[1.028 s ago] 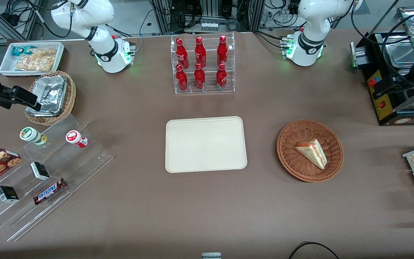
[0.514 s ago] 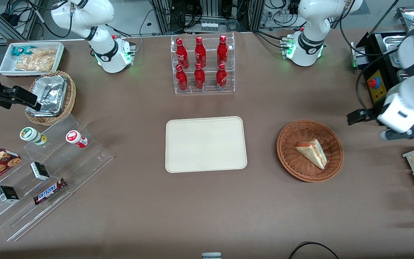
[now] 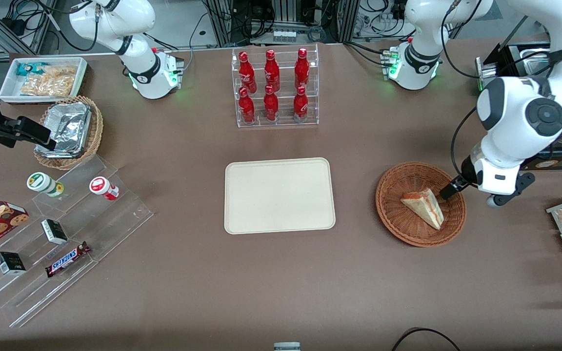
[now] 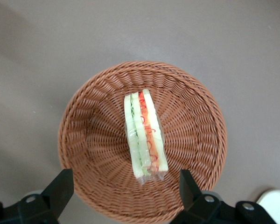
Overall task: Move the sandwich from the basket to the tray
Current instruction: 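Lower the open left gripper over the wrapped sandwich in the wicker basket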
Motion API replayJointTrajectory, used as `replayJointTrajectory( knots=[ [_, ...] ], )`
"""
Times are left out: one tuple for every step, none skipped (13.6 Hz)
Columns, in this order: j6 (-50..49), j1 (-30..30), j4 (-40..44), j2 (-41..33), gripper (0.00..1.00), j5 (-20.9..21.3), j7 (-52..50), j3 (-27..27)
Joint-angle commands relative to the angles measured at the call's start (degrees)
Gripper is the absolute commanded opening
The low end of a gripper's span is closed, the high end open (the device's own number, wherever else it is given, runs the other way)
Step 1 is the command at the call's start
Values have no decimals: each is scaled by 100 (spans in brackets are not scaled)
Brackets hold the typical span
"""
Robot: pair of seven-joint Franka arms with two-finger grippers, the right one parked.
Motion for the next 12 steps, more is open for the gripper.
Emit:
replayJointTrajectory(
  knots=[
    [527,-16,-252,195,100,69,-671,-194],
    [642,-16,-287,266,100,69,-689,-203],
    [661,-25,-296,327,100,69,-698,-212],
    [669,-25,-288,380,100,69,-698,-229],
    [687,-25,-287,441,100,69,-698,-238],
    [783,-16,-287,538,100,69,-698,-238],
    [975,-16,-287,661,100,60,-707,-238],
    [1177,-16,-279,784,100,34,-803,-238],
    [1327,-16,-279,898,100,34,-891,-238],
    [1433,-16,-279,969,100,34,-900,-238],
    [1452,-16,-279,1013,100,34,-892,-238],
    [1452,-7,-279,1057,100,34,-892,-238]
  ],
)
